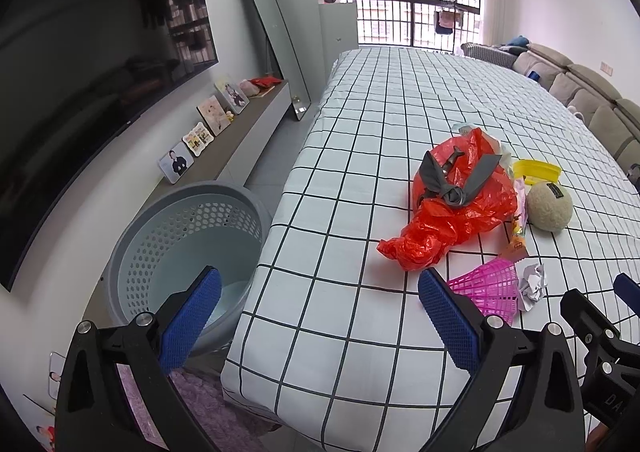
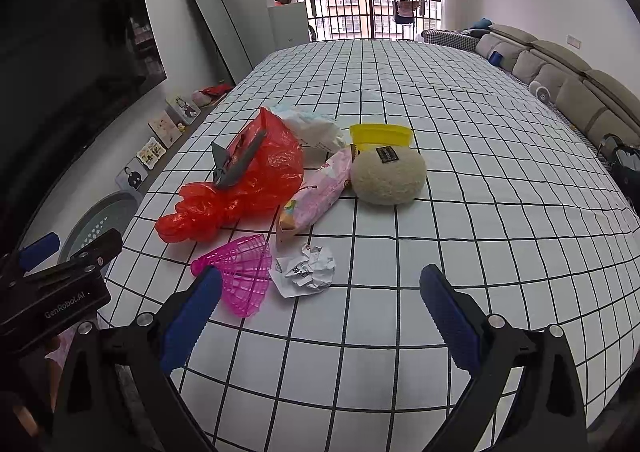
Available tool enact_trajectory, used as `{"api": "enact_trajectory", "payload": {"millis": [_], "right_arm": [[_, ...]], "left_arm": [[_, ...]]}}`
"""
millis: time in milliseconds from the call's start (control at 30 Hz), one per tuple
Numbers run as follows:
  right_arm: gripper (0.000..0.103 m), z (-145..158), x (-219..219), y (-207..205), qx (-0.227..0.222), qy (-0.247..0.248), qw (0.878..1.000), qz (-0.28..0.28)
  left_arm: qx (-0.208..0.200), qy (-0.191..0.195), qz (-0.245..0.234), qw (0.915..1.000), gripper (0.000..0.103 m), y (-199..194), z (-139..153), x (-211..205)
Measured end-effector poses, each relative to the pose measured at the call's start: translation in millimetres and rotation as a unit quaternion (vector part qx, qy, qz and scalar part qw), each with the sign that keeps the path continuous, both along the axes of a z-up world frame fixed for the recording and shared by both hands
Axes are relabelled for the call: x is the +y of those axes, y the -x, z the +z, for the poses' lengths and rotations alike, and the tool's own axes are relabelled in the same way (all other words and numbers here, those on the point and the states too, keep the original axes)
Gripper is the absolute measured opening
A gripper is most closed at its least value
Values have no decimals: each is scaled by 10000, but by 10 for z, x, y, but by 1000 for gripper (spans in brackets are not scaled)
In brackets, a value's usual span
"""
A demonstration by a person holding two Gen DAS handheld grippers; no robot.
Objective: Collect trash
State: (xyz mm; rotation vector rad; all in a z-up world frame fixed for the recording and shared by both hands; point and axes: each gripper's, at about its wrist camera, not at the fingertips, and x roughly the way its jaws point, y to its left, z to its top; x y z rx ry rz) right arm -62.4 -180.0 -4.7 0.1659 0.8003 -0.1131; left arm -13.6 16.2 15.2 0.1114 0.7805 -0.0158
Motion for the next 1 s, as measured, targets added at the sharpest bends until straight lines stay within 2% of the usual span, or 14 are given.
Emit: {"api": "enact_trajectory", "payload": {"millis": [767, 1000], "right_arm": [[95, -21, -46, 0, -35, -82, 10000, -8], [95, -145, -136, -7, 149, -79, 9999, -20]], "left_arm": [[-5, 22, -2, 10000, 97, 1, -13, -7], [64, 5, -63, 10000, 97, -33, -83, -42]]}}
